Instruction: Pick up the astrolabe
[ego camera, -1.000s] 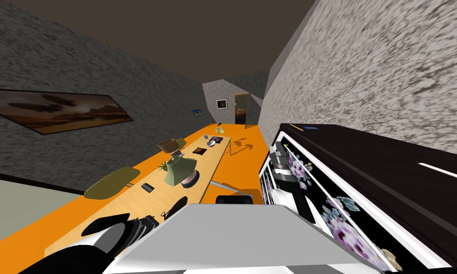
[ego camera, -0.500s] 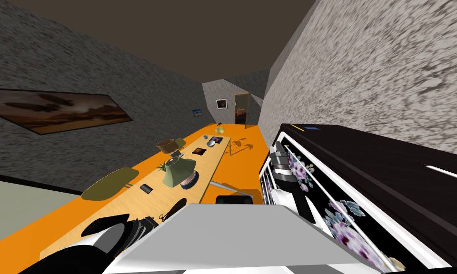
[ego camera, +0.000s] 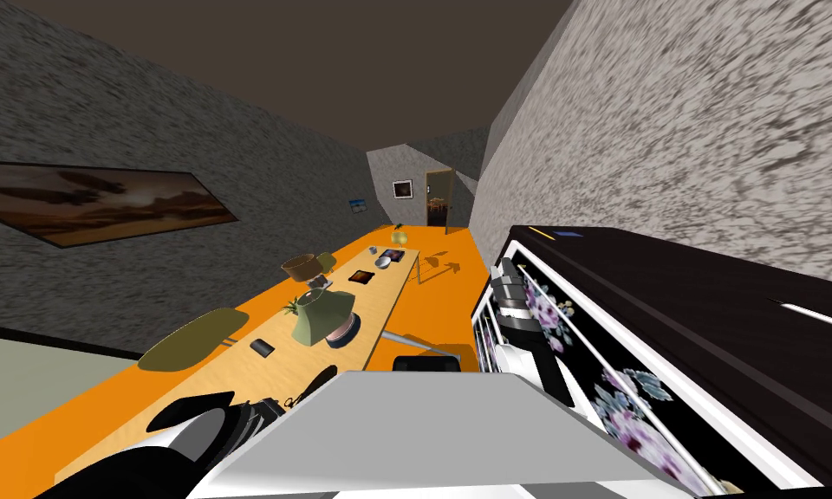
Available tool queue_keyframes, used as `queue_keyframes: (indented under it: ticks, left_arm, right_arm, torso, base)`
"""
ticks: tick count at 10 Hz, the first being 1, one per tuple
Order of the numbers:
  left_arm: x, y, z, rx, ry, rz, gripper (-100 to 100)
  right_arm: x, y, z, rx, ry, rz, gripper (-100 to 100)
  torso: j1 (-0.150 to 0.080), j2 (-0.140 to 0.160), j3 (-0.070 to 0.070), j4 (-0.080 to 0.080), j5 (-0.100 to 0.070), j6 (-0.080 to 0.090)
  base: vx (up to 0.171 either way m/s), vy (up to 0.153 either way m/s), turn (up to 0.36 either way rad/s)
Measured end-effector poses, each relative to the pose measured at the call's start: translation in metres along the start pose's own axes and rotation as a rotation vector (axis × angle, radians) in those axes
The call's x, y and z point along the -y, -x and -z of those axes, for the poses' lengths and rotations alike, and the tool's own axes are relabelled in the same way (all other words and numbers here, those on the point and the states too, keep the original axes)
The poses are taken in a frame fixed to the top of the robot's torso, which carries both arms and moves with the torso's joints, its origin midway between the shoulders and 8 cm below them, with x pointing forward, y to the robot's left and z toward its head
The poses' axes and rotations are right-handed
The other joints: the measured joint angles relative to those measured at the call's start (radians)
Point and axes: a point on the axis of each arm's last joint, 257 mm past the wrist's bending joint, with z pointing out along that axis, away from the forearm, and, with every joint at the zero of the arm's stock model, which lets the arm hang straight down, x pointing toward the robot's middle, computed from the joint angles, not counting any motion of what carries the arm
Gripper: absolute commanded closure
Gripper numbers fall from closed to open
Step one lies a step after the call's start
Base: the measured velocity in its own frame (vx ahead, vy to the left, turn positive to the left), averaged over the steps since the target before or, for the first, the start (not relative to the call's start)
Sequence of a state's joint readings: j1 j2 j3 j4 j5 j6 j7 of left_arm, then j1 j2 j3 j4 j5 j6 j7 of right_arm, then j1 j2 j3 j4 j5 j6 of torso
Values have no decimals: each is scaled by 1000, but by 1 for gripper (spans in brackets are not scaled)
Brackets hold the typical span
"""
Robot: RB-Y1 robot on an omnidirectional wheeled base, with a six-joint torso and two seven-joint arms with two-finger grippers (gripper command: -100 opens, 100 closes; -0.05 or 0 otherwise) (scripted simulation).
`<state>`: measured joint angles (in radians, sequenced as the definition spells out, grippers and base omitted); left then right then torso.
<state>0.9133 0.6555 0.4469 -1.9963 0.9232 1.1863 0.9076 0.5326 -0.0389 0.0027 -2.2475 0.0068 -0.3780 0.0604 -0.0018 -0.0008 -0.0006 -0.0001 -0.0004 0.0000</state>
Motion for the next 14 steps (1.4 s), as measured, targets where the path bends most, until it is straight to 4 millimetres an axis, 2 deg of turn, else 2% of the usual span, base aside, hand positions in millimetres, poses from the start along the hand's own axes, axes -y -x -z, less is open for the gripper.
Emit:
queue_keyframes:
  ticks: [14]
  left_arm:
    - [-11,15,2,46,42,16,-100]
  right_arm:
    - [0,0,0,0,0,0,0]
  torso:
    - [0,0,0,0,0,0]
  base:
    - [21,-2,-12]
